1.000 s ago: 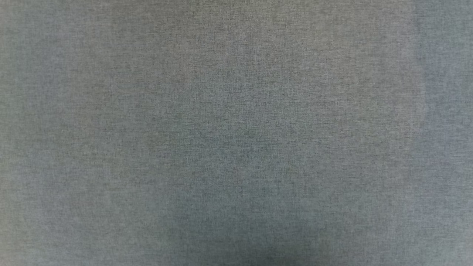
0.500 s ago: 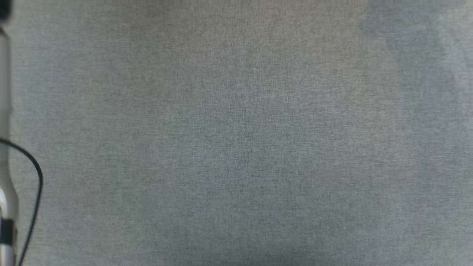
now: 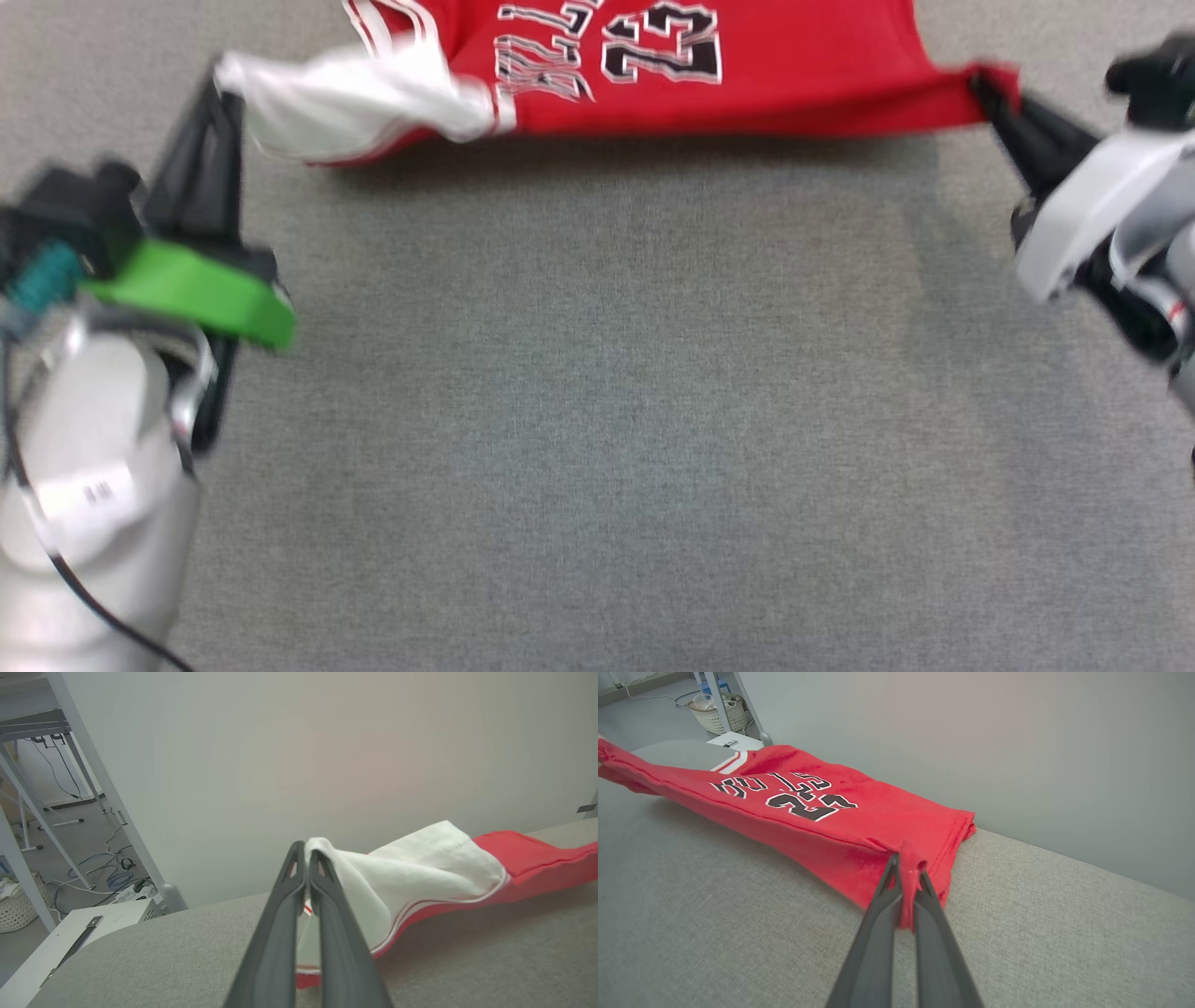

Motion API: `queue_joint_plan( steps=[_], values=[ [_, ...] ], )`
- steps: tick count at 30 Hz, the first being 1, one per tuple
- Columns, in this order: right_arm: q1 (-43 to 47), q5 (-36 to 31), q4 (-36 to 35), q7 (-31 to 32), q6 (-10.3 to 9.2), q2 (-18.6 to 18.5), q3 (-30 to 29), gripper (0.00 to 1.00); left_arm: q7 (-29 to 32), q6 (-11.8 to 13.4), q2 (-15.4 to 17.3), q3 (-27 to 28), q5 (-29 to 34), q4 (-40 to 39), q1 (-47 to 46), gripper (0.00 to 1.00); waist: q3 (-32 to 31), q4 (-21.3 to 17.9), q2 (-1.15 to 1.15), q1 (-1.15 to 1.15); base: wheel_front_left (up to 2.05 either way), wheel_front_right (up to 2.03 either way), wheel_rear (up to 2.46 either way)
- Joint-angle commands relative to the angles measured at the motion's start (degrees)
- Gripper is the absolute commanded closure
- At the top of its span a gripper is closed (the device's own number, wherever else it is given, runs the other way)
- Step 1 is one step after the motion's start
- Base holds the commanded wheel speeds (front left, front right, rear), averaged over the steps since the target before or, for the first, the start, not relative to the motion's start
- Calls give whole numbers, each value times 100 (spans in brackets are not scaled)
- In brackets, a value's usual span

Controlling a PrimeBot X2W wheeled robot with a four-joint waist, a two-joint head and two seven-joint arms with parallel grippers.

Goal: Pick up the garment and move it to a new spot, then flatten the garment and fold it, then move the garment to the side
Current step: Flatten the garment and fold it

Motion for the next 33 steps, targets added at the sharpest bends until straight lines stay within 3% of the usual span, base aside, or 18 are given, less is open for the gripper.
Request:
queue_joint_plan(
  steps=[1, 17, 33],
  values=[
    [288, 54, -80, -50, -4, -43, 43, 100, -33, 44, -50, -39, 21, -83, 385, 100, -404, 20, 0, 1, 0, 0, 0],
    [2728, 260, -605, 14, -4, -403, 134, 100, 310, 495, -153, -187, -326, -606, 3229, 100, -1387, 153, 0, 1, 0, 0, 0],
    [4778, 260, -1229, 294, -4, -716, -372, 100, 576, 588, -308, -268, -900, -592, 4838, 100, -1879, 257, 0, 1, 0, 0, 0]
  ],
)
